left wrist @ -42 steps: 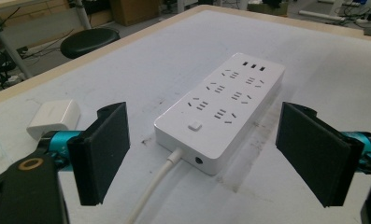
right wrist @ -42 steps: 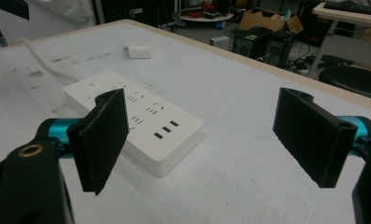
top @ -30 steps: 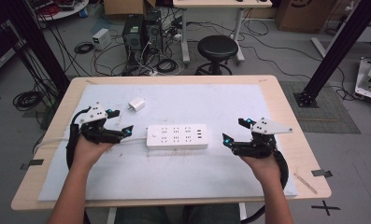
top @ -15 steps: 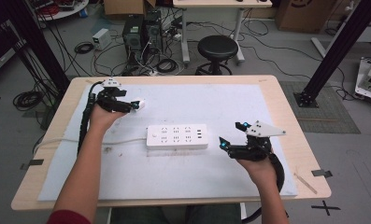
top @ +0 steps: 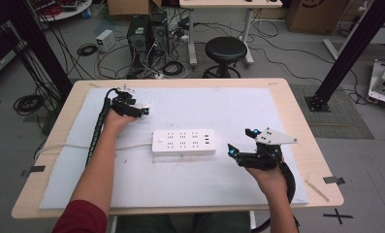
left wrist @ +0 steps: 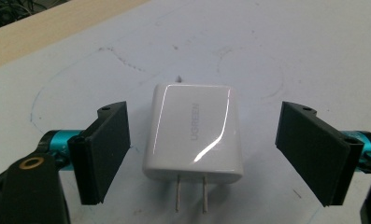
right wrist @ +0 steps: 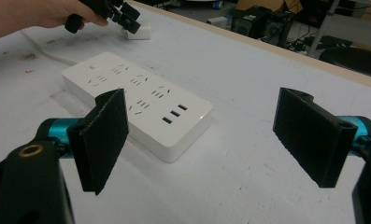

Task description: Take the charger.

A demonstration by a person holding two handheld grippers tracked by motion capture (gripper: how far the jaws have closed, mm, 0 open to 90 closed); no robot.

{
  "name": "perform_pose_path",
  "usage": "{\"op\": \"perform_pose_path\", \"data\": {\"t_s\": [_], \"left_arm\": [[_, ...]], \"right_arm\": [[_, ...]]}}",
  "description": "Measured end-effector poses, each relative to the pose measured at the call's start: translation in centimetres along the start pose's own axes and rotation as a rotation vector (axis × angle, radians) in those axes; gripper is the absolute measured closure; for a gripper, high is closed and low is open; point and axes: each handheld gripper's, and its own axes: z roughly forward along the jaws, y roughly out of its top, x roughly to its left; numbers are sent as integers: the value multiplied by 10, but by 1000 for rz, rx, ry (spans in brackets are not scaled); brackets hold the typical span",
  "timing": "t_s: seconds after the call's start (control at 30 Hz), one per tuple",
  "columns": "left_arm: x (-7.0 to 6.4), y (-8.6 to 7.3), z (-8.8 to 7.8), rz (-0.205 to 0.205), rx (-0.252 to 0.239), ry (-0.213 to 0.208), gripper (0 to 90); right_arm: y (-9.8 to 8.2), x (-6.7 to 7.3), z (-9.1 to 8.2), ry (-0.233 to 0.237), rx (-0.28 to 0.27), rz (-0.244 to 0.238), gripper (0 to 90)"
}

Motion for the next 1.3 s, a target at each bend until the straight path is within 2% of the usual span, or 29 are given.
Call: {"op": "perform_pose_path", "data": {"t_s": [0.27,0.4,0.63,0.87,1.03,1.23,1.27,1.3], "left_arm": [[3,-3,6,-5,18,10,200],[3,-1,11,-1,43,7,209],[2,1,15,19,73,19,281],[3,-1,15,14,74,22,333],[2,0,13,34,83,17,416],[1,1,13,36,82,19,424],[-1,3,10,61,97,39,424],[-2,4,8,68,98,36,425]], "right_arm": [[3,5,-5,-14,-10,-1,186],[3,5,-7,-16,-12,-4,187],[1,0,-9,-24,-18,7,186],[0,-1,-11,-29,-20,9,186],[-1,-2,-11,-31,-22,11,187],[0,-2,-12,-29,-21,10,187],[0,-2,-12,-29,-21,10,187],[-1,-2,-12,-26,-18,12,187]]}}
